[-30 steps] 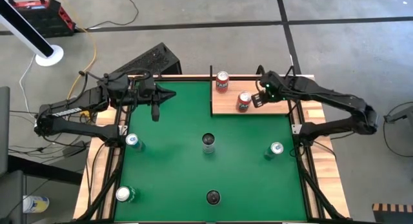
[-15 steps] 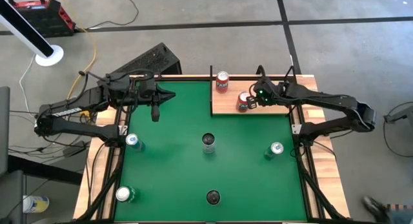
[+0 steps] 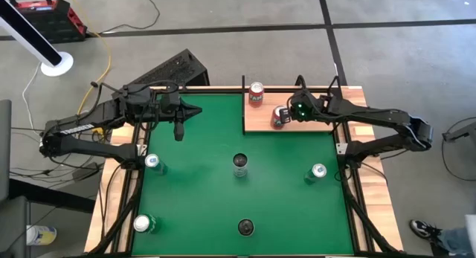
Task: Place canned beverage on shelf
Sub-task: Put the orange soda can on the shelf aligned with the other orange soda can
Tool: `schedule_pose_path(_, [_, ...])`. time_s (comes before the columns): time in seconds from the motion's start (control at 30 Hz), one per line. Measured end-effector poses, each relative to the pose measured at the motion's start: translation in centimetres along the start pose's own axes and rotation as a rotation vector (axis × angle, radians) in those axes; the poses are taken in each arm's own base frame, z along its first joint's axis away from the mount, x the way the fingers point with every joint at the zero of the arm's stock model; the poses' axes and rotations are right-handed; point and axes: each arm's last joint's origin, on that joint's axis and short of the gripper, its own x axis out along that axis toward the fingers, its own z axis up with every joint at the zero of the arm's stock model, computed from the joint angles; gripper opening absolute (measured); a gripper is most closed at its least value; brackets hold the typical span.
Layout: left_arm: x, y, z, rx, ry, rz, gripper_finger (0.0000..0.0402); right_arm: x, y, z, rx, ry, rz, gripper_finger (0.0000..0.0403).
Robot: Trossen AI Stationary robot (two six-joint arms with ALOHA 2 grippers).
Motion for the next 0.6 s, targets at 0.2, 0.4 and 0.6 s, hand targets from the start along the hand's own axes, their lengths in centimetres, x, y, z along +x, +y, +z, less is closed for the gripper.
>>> schedule_pose_path(0.2, [0.0, 0.0, 0.0, 0.0, 0.0, 0.0, 0.0, 1.4, 0.9, -0.3, 0.007, 0.042, 0.042, 0.0016])
schedule_pose_path(0.4, [0.0, 0.0, -0.1, -0.003, 0.012, 0.0, 0.0, 2.4, 1.9, -1.0, 0.021, 0.047, 0.039, 0.0016])
schedule_pose_path(0.6, [0.0, 0.0, -0.2, -0.006, 0.021, 0.0, 0.0, 1.6, 2.1, -1.9, 0.067, 0.107, 0.046, 0.0016])
